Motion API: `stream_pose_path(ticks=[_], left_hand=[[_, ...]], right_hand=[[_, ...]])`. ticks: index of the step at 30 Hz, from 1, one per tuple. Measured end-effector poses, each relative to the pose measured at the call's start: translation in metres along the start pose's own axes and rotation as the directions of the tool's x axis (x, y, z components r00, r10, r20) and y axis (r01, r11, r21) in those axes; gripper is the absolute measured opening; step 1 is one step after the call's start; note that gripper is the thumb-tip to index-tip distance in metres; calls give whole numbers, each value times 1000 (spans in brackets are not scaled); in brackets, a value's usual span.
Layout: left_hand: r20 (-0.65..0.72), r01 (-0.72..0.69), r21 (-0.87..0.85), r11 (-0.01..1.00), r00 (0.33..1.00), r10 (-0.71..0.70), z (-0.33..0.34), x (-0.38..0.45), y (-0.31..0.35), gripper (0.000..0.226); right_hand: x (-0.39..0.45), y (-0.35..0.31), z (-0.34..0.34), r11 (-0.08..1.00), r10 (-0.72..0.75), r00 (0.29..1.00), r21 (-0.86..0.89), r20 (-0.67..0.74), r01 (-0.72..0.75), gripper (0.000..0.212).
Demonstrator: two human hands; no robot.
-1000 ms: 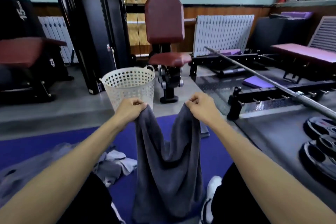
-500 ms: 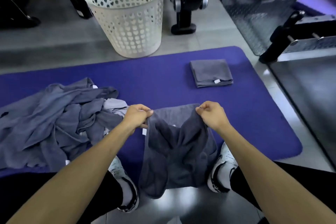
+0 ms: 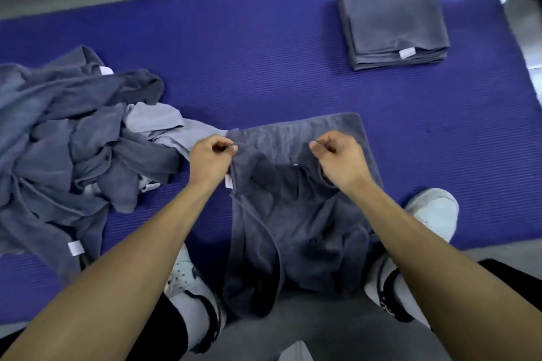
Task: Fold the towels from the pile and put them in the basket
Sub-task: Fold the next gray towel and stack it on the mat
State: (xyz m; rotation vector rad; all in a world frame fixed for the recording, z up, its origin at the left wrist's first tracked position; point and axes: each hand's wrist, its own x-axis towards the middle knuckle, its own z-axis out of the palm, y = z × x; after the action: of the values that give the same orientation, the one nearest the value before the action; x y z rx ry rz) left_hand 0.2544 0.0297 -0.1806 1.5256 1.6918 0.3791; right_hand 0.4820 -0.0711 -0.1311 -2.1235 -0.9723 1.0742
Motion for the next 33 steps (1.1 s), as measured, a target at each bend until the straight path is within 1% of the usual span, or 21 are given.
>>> stream_pose_path(ticks=[2,6,11,14,16,21,23,25,27,29,31,33], left_hand=[[-16,-16,-12,1000,1000,16,1,9,-3,4],[-20,25,-113,993,999,-27,7,17,3,8],[-95,-23,-184,983,995,6,6,16,4,8],[-96,-30,-196,980,995,11,5,18,4,8],[-81,-6,-213,977,997,-11,6,20,4,9],[8,186,-329,926,981,-195,5,20,7,26],[81,295,-377,878,955,-286,9,20,10,22],[176,391,-436,811,920,-350,17,17,16,11],[275,434,-436,788,898,-343,35,12,29,3],[343,424,-410,807,892,-294,56,6,41,8],[362,399,-401,825,896,-258,77,0,49,11],[345,369,-407,836,909,-233,91,-3,50,10]], right_hand=[[6,3,9,1000,-6,1000,15,8,6,22],[11,7,22,999,6,1000,48,12,-7,17],[11,10,27,998,21,1000,58,7,-21,14],[10,9,26,999,12,1000,49,11,-12,12],[10,10,25,999,4,1000,50,8,-4,12],[14,12,21,999,7,999,36,32,-8,11],[20,13,15,998,30,997,54,67,-34,8],[29,15,7,997,53,996,58,65,-57,6],[40,22,-7,996,81,997,24,6,-81,5],[56,30,-25,996,81,994,-26,-68,-83,6],[73,40,-44,994,75,990,-73,-116,-84,4],[90,47,-57,988,74,987,-122,-146,-92,8]])
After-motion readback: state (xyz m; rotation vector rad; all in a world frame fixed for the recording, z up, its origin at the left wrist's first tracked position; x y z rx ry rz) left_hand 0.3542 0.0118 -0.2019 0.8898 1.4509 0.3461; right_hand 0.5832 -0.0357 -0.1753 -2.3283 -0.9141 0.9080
